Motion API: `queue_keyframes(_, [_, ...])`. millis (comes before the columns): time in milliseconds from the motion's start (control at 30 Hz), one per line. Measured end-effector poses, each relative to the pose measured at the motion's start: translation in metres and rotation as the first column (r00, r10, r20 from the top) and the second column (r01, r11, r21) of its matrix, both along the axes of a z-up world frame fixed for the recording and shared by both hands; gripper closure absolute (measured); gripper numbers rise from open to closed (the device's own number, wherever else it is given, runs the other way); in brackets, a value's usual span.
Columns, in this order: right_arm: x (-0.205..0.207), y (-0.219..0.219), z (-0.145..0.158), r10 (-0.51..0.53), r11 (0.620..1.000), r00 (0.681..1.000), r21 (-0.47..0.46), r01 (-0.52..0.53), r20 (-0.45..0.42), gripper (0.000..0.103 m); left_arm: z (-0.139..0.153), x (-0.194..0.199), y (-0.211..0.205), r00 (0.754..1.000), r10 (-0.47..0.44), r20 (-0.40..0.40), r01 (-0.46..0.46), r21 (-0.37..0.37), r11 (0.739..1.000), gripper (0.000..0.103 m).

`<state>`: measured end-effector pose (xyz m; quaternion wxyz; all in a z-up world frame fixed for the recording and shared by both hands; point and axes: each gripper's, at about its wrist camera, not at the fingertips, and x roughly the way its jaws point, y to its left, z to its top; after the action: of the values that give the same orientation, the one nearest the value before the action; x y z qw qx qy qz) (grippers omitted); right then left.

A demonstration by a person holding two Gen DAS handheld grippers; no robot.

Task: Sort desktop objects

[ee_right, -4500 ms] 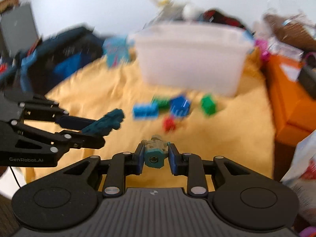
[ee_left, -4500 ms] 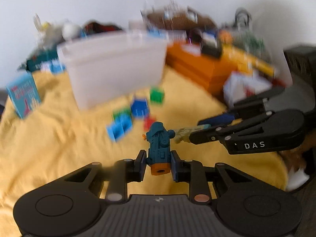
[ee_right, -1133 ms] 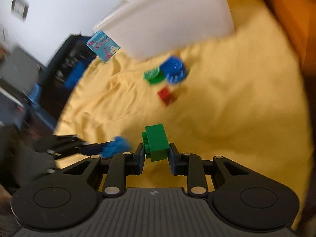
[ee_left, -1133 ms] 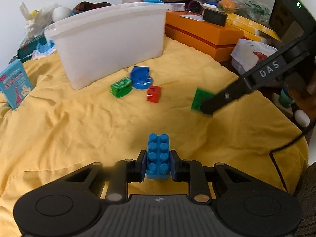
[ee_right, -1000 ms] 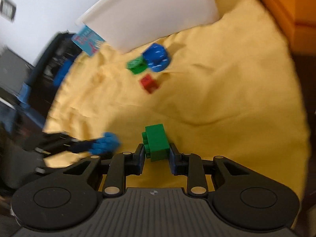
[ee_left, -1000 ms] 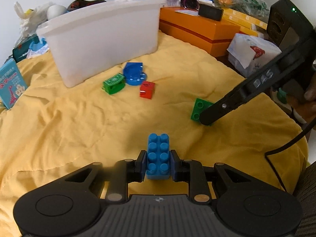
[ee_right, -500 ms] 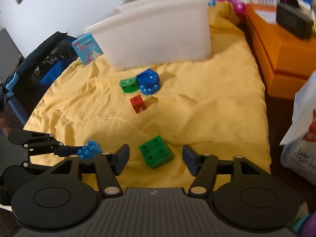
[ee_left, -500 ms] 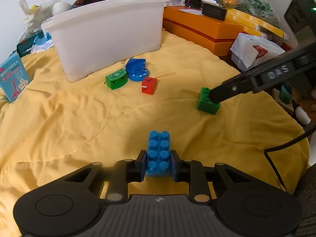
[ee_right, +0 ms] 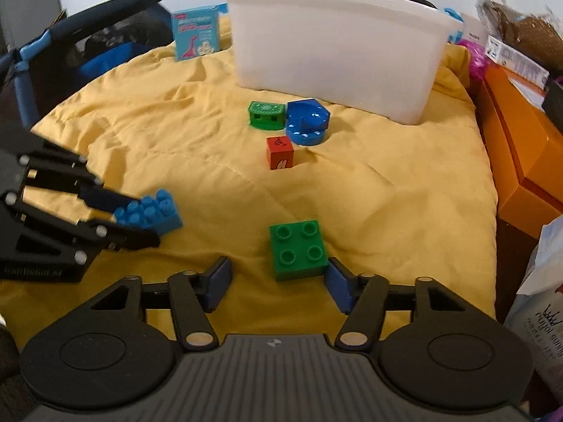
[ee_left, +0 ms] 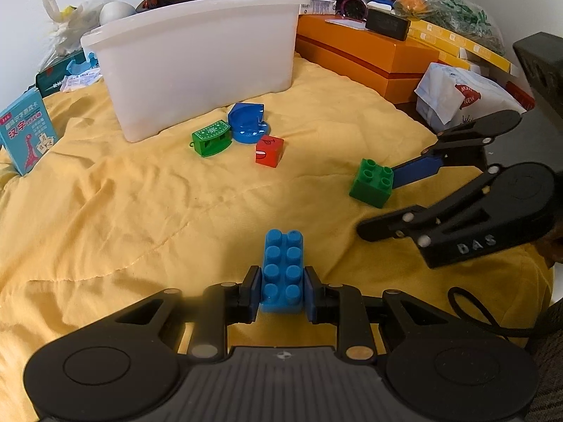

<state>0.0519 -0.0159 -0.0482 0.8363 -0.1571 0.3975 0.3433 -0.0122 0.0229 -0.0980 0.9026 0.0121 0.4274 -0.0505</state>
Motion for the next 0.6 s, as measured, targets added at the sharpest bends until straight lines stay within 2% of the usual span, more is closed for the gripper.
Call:
queue_keyframes(133, [0.008, -0.002, 0.002, -0.035, 0.999, 0.999, 0.035, 0.036, -0.025, 0.047, 0.0, 0.0, 0.0, 1.0, 0.001, -0.001, -0.001, -0.003, 1.0, 0.075])
queue_keyframes(367, [0.021, -0.005, -0.002, -0.073, 0.99, 0.994, 0.118, 0.083, -0.082, 0.045, -0.001, -0.001, -0.001, 1.0, -0.002, 0.007, 0.002, 0.003, 1.0, 0.075])
queue_keyframes(400, [0.022, -0.005, -0.002, -0.068, 0.99, 0.994, 0.12, 0.078, -0.081, 0.049, -0.001, -0.001, -0.001, 1.0, -0.002, 0.006, 0.002, 0.003, 1.0, 0.075])
queue_keyframes(467, [0.021, -0.002, -0.001, -0.058, 0.995, 0.997, 0.076, 0.061, -0.04, 0.065, -0.002, -0.001, -0.001, 1.0, -0.002, 0.007, 0.002, 0.003, 1.0, 0.075])
queue_keyframes(600, [0.016, -0.002, 0.002, -0.031, 0.999, 0.999, 0.043, 0.033, -0.042, 0.068, -0.001, -0.001, -0.001, 1.0, -0.004, 0.004, 0.004, 0.007, 1.0, 0.075])
